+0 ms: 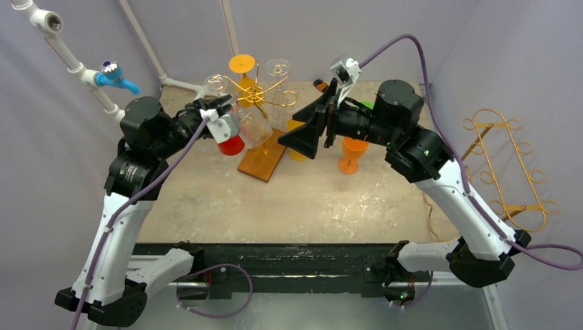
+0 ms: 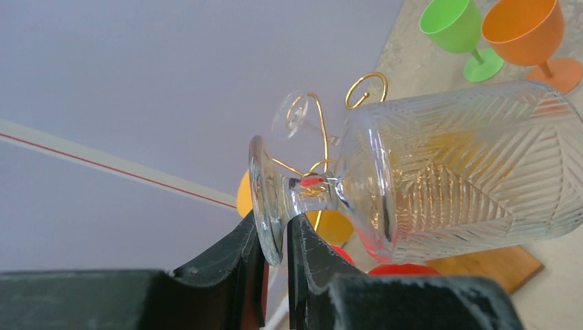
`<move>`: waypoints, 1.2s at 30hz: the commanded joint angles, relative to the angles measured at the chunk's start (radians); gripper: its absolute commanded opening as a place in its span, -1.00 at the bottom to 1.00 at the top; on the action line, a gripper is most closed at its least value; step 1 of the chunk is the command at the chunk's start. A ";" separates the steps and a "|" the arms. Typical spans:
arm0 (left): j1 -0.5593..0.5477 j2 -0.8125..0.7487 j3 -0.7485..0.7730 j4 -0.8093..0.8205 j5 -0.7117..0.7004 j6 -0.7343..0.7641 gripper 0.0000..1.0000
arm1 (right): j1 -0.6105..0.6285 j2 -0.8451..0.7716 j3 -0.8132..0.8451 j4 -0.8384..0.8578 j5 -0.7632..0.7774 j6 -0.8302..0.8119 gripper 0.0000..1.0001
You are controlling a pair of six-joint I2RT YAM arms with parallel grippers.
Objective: Place the wine glass upside down on the wine glass rack
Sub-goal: Turn the wine glass upside down at the wine rack.
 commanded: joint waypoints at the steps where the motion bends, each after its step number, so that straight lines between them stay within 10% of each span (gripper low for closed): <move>1: 0.000 -0.082 -0.018 0.201 0.140 0.187 -1.00 | 0.006 0.098 0.105 -0.054 -0.091 -0.051 0.98; 20: 0.000 -0.192 -0.116 0.209 0.357 0.530 -1.00 | 0.199 0.177 0.048 0.098 -0.074 -0.160 0.98; 36: 0.000 -0.232 -0.134 0.179 0.380 0.601 -1.00 | 0.261 0.099 -0.215 0.462 0.275 -0.178 0.98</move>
